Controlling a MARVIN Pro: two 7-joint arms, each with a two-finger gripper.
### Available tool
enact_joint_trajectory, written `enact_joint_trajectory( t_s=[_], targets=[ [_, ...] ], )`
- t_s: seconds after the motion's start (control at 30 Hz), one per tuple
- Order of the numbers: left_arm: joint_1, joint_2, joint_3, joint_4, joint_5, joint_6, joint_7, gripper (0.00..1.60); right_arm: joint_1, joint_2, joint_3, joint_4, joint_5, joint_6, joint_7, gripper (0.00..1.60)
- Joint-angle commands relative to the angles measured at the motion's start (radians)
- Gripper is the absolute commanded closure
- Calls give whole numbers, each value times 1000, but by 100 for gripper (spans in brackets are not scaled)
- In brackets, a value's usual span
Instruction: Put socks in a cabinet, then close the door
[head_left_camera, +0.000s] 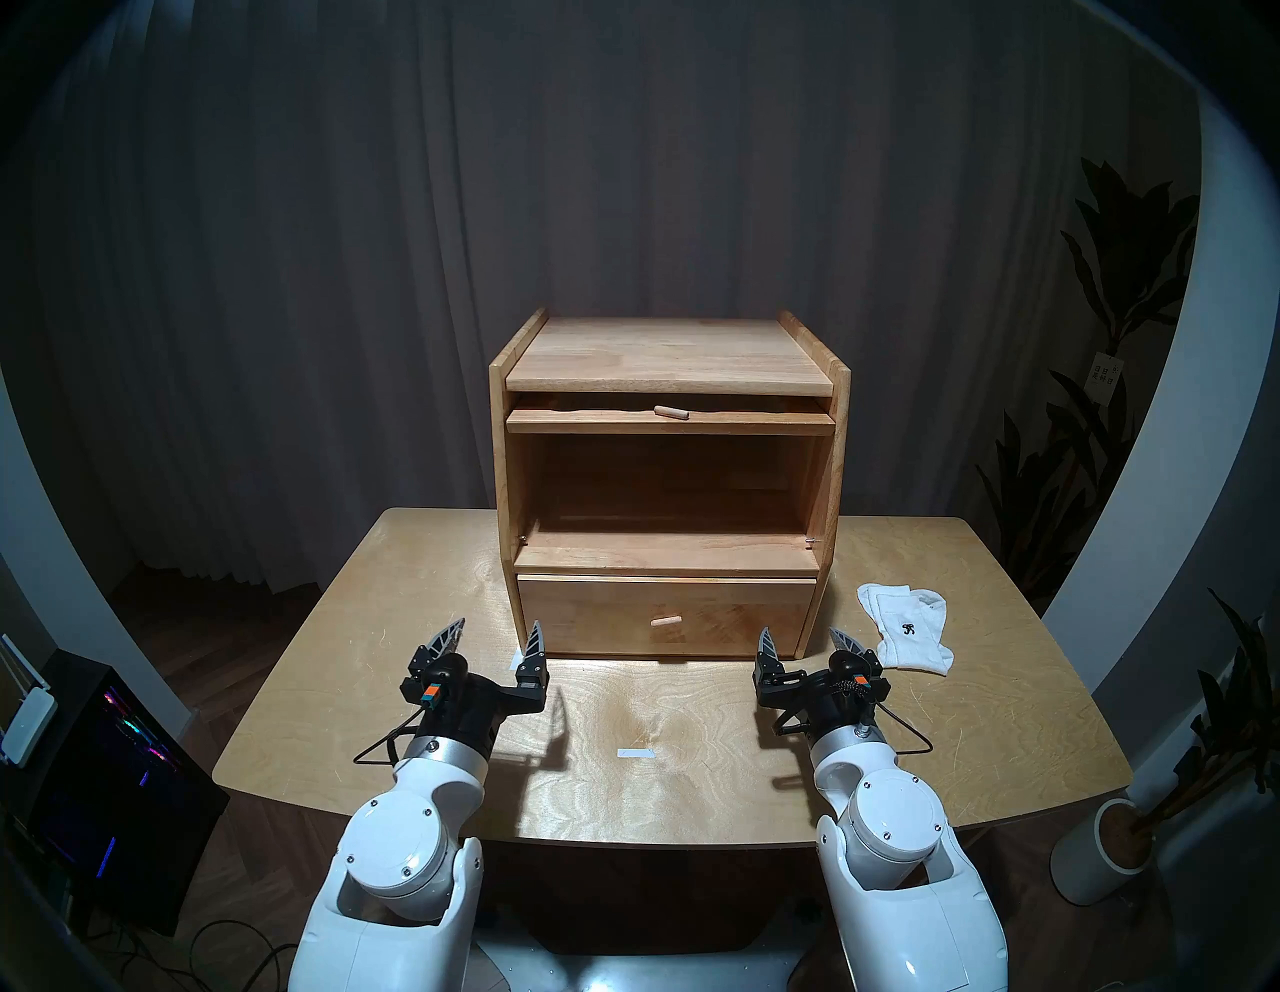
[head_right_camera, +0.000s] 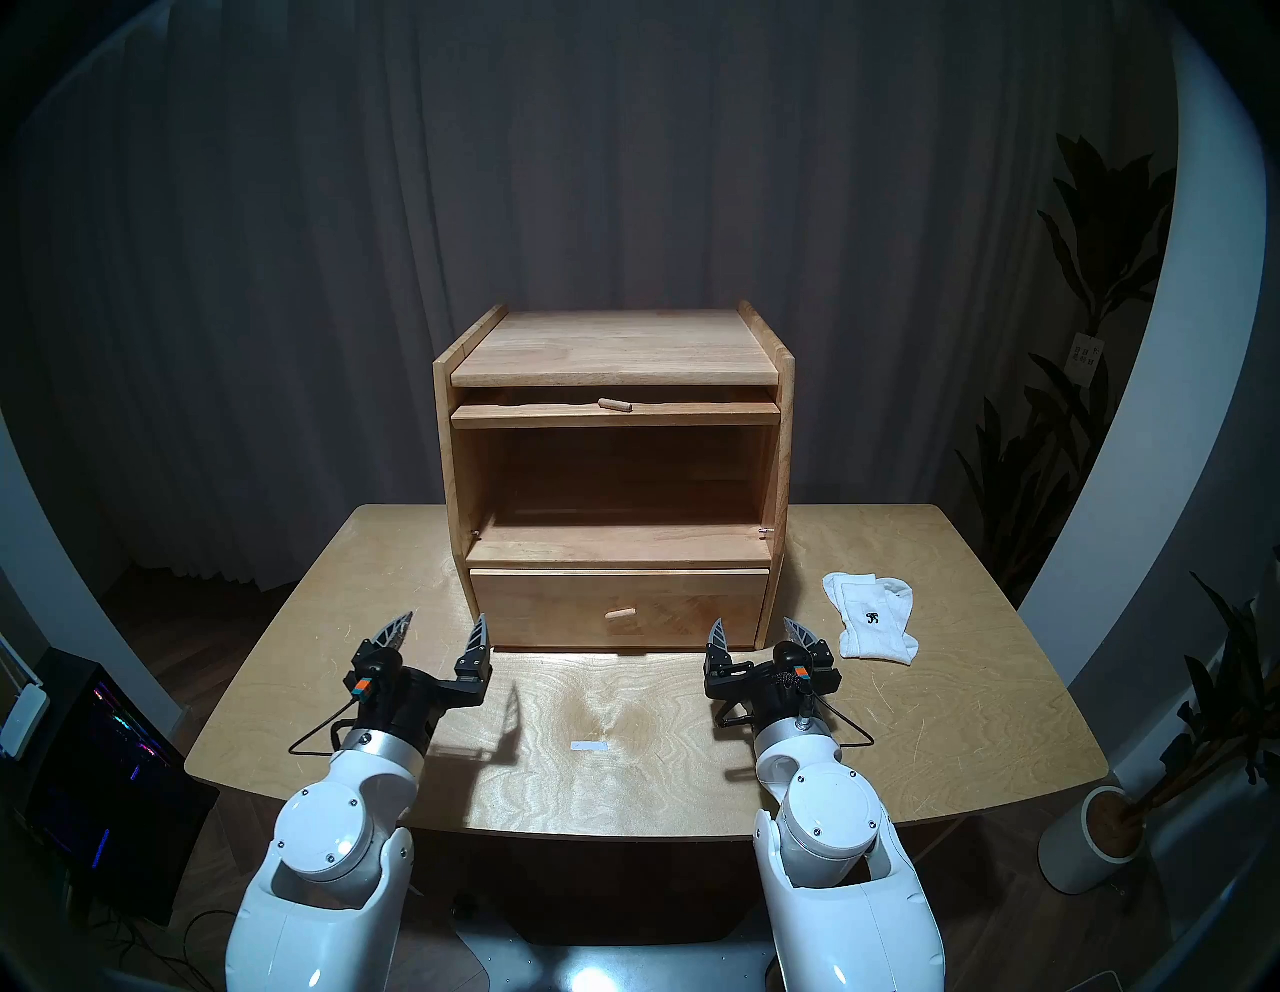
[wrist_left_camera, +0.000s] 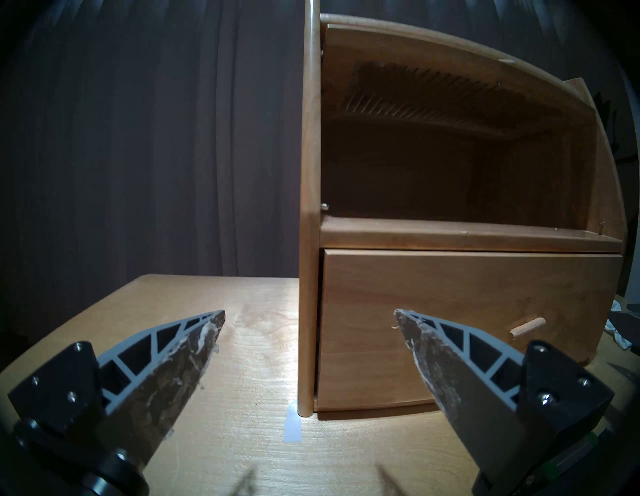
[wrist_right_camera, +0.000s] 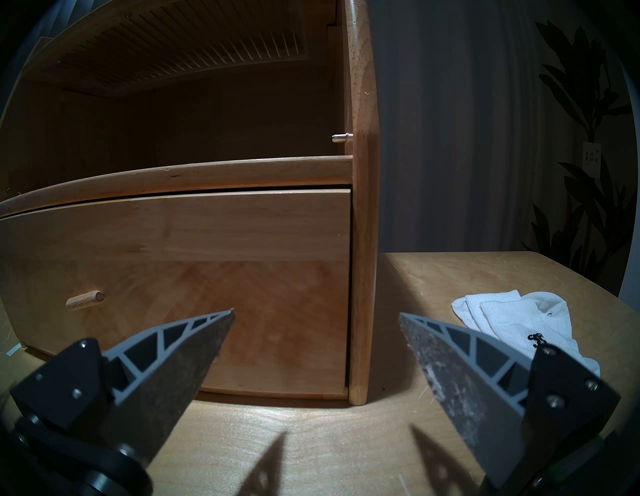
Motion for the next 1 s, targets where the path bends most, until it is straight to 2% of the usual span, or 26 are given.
enact_joint_trajectory(
  t_s=[0.0, 0.13, 0.27, 0.47, 0.5, 0.53, 0.6, 0.63, 0.67, 0.7, 0.73, 0.77, 0.97],
  targets=[
    [68, 35, -83, -111, 22, -53, 18, 0, 4, 0, 1, -20, 0, -5, -1, 0],
    [92, 23, -122, -164, 31, 17, 42, 0, -23, -4, 5, -71, -2, -12, -11, 0],
    [97, 20, -125, -171, 32, 26, 44, 0, -49, 5, 18, -118, -3, -37, -15, 0],
    [95, 21, -124, -170, 34, 36, 48, 0, -43, 22, 98, -195, 53, -63, -3, 0],
    [95, 22, -124, -170, 34, 40, 50, 0, -40, 33, 130, -213, 73, -67, 1, 0],
    [95, 22, -124, -170, 34, 40, 50, 0, -40, 33, 130, -213, 73, -67, 1, 0],
    [95, 23, -124, -169, 36, 45, 52, 0, -59, 42, 180, -242, 119, -62, 15, 0],
    [95, 23, -124, -169, 36, 45, 52, 0, -59, 42, 180, -242, 119, -62, 15, 0],
    [95, 23, -123, -171, 36, 49, 54, 0, -82, 40, 200, -279, 153, -45, 28, 0],
    [95, 24, -123, -169, 36, 50, 54, 0, -75, 33, 208, -256, 177, -48, 34, 0],
    [95, 24, -123, -169, 37, 53, 56, 0, -112, 26, 230, -292, 218, -28, 46, 0],
    [95, 24, -123, -169, 37, 53, 56, 0, -112, 26, 230, -292, 218, -28, 46, 0],
    [94, 25, -122, -167, 39, 58, 61, 0, -184, -11, 256, -314, 378, 10, 100, 0]
  ],
)
